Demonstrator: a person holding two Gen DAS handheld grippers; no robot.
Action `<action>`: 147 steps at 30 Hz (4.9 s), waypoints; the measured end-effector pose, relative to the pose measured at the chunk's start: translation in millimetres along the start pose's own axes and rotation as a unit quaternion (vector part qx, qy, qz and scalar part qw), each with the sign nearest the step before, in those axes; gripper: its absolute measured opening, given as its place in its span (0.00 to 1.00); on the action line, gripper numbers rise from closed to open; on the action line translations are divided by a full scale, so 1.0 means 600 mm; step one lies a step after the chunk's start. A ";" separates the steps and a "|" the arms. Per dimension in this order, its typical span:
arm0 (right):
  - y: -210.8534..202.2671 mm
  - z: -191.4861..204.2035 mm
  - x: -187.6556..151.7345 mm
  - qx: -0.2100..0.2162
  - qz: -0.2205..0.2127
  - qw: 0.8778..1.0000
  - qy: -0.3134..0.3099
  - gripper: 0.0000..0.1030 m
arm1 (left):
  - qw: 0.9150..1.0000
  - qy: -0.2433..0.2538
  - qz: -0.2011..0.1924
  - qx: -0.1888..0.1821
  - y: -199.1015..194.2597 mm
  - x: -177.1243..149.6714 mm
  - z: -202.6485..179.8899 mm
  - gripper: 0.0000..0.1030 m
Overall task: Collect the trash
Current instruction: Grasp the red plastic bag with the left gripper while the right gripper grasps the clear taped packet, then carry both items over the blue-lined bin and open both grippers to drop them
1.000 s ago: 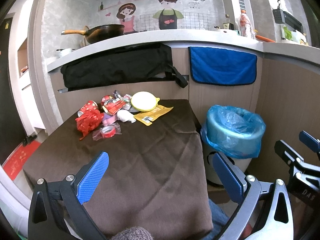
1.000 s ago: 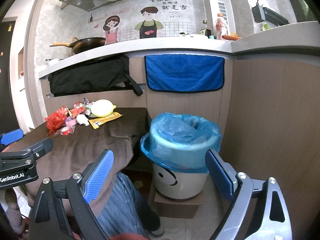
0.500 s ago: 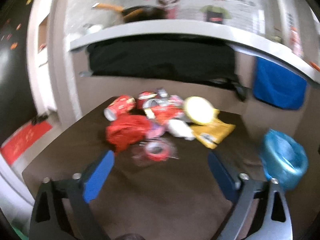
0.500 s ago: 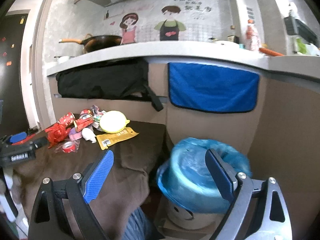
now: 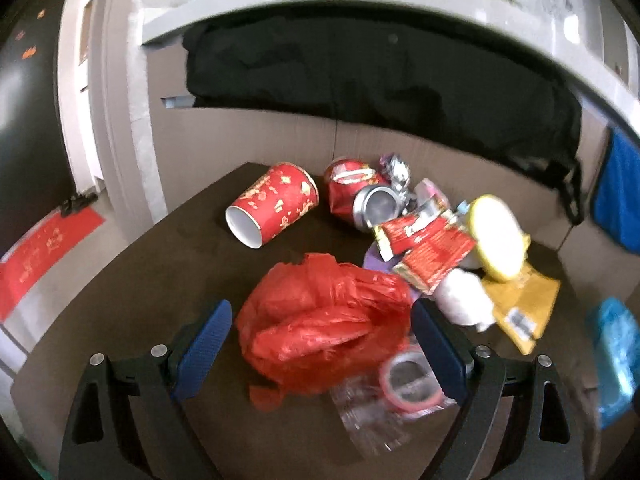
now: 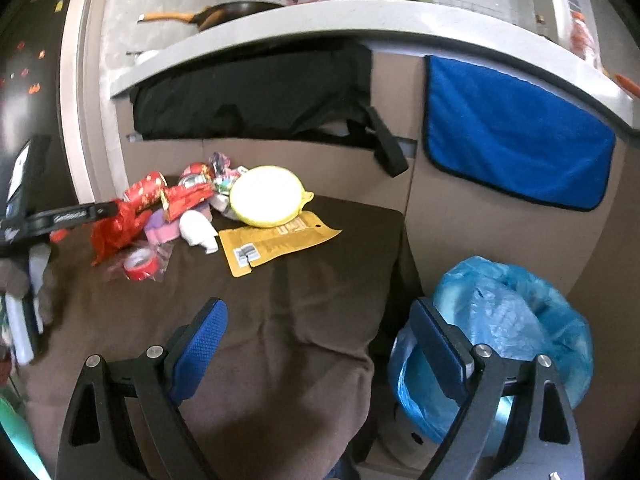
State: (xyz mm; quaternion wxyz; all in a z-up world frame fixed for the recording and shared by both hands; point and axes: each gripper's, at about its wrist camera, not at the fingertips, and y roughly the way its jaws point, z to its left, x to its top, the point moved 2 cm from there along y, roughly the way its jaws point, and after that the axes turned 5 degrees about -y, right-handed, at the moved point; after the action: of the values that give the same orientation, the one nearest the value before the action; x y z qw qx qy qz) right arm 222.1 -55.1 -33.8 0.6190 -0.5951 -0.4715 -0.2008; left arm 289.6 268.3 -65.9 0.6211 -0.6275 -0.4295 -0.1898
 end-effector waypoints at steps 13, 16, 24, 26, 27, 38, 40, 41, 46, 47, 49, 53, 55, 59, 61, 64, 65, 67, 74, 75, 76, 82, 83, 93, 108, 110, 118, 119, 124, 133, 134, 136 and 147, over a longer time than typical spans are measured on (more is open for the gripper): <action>0.052 -0.009 0.080 0.008 0.013 1.000 0.003 0.88 | 0.987 -0.120 0.088 -0.053 0.021 0.001 0.063 0.72; 0.089 -0.016 0.110 0.032 0.017 0.999 0.015 0.88 | 0.989 -0.126 0.068 -0.048 -0.002 0.016 0.075 0.50; 0.208 -0.011 0.120 0.059 0.080 0.995 0.027 0.78 | 0.992 -0.120 0.020 -0.033 -0.035 0.037 0.090 0.16; 0.225 -0.018 0.111 0.058 0.092 0.993 0.040 0.77 | 0.994 -0.105 0.024 -0.035 -0.029 0.032 0.088 0.16; 0.234 -0.021 0.106 0.057 0.098 0.992 0.046 0.77 | 0.993 -0.103 0.029 -0.041 -0.027 0.030 0.088 0.17; 0.238 -0.017 0.091 0.043 0.105 0.993 0.027 0.75 | 0.981 -0.146 0.087 -0.098 0.041 0.002 0.110 0.73; 0.230 -0.006 0.091 0.041 0.102 0.994 0.008 0.75 | 0.974 -0.176 0.096 -0.108 0.057 -0.001 0.119 0.76; 0.227 0.000 0.092 0.041 0.101 0.994 -0.001 0.75 | 0.970 -0.188 0.101 -0.116 0.063 -0.001 0.122 0.77; 0.206 0.046 0.096 0.082 0.101 0.991 -0.043 0.75 | 0.955 -0.229 0.127 -0.139 0.078 0.011 0.122 0.56; 0.204 0.060 0.097 0.097 0.102 0.989 -0.052 0.75 | 0.958 -0.221 0.120 -0.137 0.071 0.017 0.120 0.51; 0.197 0.097 0.101 0.146 0.107 0.981 -0.072 0.75 | 0.967 -0.200 0.092 -0.128 0.045 0.032 0.116 0.48; 0.201 0.167 0.110 0.223 0.126 0.963 -0.087 0.75 | 0.977 -0.175 0.050 -0.108 -0.011 0.046 0.130 0.45; 0.204 0.195 0.115 0.239 0.129 0.958 -0.096 0.75 | 0.984 -0.159 0.026 -0.081 -0.044 0.045 0.141 0.45; 0.214 0.251 0.126 0.259 0.131 0.951 -0.110 0.75 | 0.988 -0.147 -0.006 -0.047 -0.093 0.035 0.167 0.45; 0.226 0.275 0.128 0.263 0.137 0.948 -0.112 0.75 | 0.988 -0.150 -0.011 -0.043 -0.107 0.027 0.179 0.45; 0.248 0.301 0.126 0.238 0.143 0.953 -0.121 0.75 | 0.987 -0.155 -0.009 -0.041 -0.115 0.016 0.189 0.45; 0.256 0.306 0.123 0.229 0.147 0.954 -0.124 0.75 | 0.987 -0.156 -0.007 -0.041 -0.116 0.014 0.192 0.45; 0.272 0.315 0.120 0.220 0.157 0.954 -0.131 0.75 | 0.986 -0.161 -0.005 -0.042 -0.117 0.008 0.197 0.45; 0.258 0.337 0.104 0.220 0.165 0.949 -0.156 0.53 | 0.985 -0.165 0.002 -0.048 -0.119 -0.007 0.188 0.45; 0.253 0.333 0.105 0.225 0.167 0.948 -0.150 0.53 | 0.986 -0.160 0.001 -0.049 -0.122 -0.009 0.182 0.45; 0.243 0.325 0.107 0.230 0.166 0.948 -0.142 0.52 | 0.987 -0.155 0.000 -0.049 -0.126 -0.010 0.177 0.45; 0.174 0.264 0.120 0.222 0.131 0.959 -0.115 0.52 | 0.990 -0.127 -0.005 -0.068 -0.150 -0.014 0.128 0.45; 0.161 0.249 0.123 0.219 0.125 0.962 -0.107 0.52 | 0.990 -0.121 -0.005 -0.071 -0.155 -0.015 0.116 0.45; 0.064 0.067 0.140 0.136 0.059 0.988 -0.046 0.52 | 0.989 -0.040 -0.003 -0.139 -0.189 -0.020 -0.072 0.45; -0.087 -0.274 0.037 -0.050 -0.005 0.997 0.054 0.52 | 0.960 0.113 0.001 -0.257 -0.192 -0.112 -0.487 0.45; -0.088 -0.308 0.019 -0.064 -0.002 0.996 0.068 0.52 | 0.956 0.126 0.005 -0.263 -0.184 -0.123 -0.524 0.45; -0.066 -0.375 -0.042 -0.076 0.008 0.991 0.108 0.52 | 0.950 0.142 0.022 -0.279 -0.148 -0.149 -0.602 0.45; -0.063 -0.378 -0.047 -0.075 0.009 0.991 0.112 0.52 | 0.949 0.145 0.022 -0.279 -0.144 -0.152 -0.607 0.45; -0.044 -0.388 -0.058 -0.068 0.014 0.990 0.124 0.52 | 0.947 0.152 0.034 -0.280 -0.125 -0.159 -0.627 0.45; -0.021 -0.402 -0.064 -0.060 0.017 0.989 0.137 0.52 | 0.944 0.152 0.065 -0.286 -0.094 -0.164 -0.651 0.45; -0.018 -0.402 -0.063 -0.059 0.018 0.989 0.137 0.52 | 0.944 0.150 0.068 -0.287 -0.089 -0.164 -0.653 0.45; -0.011 -0.403 -0.064 -0.058 0.019 0.988 0.139 0.52 | 0.943 0.148 0.071 -0.291 -0.085 -0.165 -0.656 0.45; -0.010 -0.416 -0.077 -0.056 0.008 0.985 0.165 0.68 | 0.929 0.104 0.114 -0.337 -0.050 -0.148 -0.635 0.75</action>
State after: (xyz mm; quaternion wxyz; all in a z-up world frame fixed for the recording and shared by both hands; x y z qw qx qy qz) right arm 281.2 -302.2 -30.5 0.6555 -0.5912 -0.3460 -0.3180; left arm 329.1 -122.0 -56.5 0.4316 -0.8213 -0.1992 -0.3154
